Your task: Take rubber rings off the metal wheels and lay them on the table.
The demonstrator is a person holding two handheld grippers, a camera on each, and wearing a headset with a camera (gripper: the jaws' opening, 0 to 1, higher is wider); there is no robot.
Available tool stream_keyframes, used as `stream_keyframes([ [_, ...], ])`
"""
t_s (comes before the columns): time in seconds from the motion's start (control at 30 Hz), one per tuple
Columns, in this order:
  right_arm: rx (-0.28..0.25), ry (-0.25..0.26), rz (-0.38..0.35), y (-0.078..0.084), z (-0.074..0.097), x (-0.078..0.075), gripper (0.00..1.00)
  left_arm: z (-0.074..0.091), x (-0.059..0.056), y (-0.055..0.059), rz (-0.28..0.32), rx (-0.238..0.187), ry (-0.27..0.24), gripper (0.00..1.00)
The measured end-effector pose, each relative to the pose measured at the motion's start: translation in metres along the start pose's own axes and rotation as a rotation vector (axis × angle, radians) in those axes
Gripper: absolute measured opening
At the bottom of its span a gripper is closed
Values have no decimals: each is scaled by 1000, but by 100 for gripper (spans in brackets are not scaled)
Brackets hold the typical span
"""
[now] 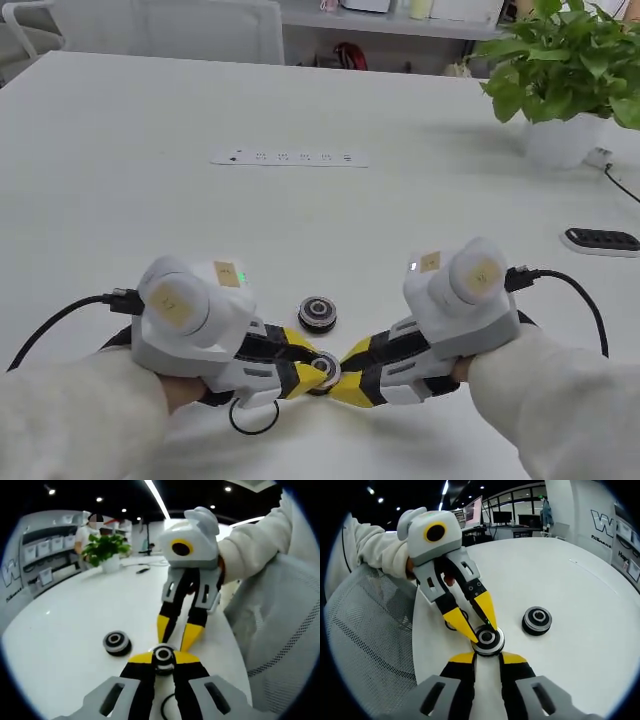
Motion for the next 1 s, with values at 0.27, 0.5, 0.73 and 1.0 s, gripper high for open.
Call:
stream_keyframes([
  [0.27,31,0,-3,3,0,1,0,0,0,1,-3,-2,2,14],
  [0.5,-15,11,-34,3,1,0,15,1,1,2,-20,-5,7,14],
  [0.73,-63,-4,-35,-2,-5,2,22,1,2,2,-18,-10,8,14],
  [1.0,-63,-11,-15,1,0,0,19,1,2,3,-16,-15,7,14],
])
Point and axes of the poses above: the centre of the closed fingertips' face, and the gripper's own axes: z roughly backward along the fingers, x roughly to its left, y roughly out of its underside, the point moved 8 cm from there along z, roughly backward along the fingers, and after that the axes turned 13 degrees about x, right-handed, at the moved point
